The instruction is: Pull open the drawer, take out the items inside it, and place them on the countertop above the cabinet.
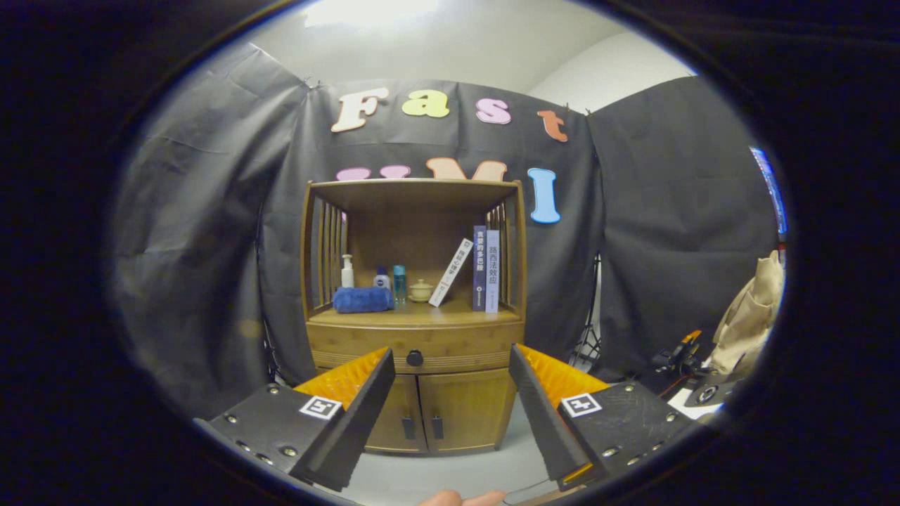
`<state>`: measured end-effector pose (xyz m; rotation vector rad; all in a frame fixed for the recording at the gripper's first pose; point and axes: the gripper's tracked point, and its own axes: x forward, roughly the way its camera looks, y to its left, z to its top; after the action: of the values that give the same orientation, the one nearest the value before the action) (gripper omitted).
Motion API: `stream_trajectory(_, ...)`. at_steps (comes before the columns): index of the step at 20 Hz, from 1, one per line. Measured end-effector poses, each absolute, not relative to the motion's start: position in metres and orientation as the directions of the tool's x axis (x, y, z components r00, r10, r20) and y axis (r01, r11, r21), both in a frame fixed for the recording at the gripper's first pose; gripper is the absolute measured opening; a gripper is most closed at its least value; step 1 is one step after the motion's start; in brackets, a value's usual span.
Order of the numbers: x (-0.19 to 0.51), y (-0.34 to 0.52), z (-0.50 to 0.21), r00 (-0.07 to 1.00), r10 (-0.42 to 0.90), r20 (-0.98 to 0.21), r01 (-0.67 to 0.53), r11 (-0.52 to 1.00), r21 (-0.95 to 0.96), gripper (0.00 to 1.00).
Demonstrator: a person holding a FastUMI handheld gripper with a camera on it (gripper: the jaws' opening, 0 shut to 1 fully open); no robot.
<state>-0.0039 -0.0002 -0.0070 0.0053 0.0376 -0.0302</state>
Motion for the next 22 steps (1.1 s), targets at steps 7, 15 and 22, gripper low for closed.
stream_trajectory(7, 0.052, 0.000, -0.024, 0.993, -0.110, -0.040, 0.109, 0.994, -0.022, 0.98)
stream_trajectory(15, 0.204, 0.070, -0.068, 0.994, 0.002, -0.108, -0.002, 1.000, 0.007, 0.97)
stream_trajectory(22, 0.303, 0.106, -0.136, 0.965, 0.081, -0.249, -0.067, 0.996, 0.065, 0.92)
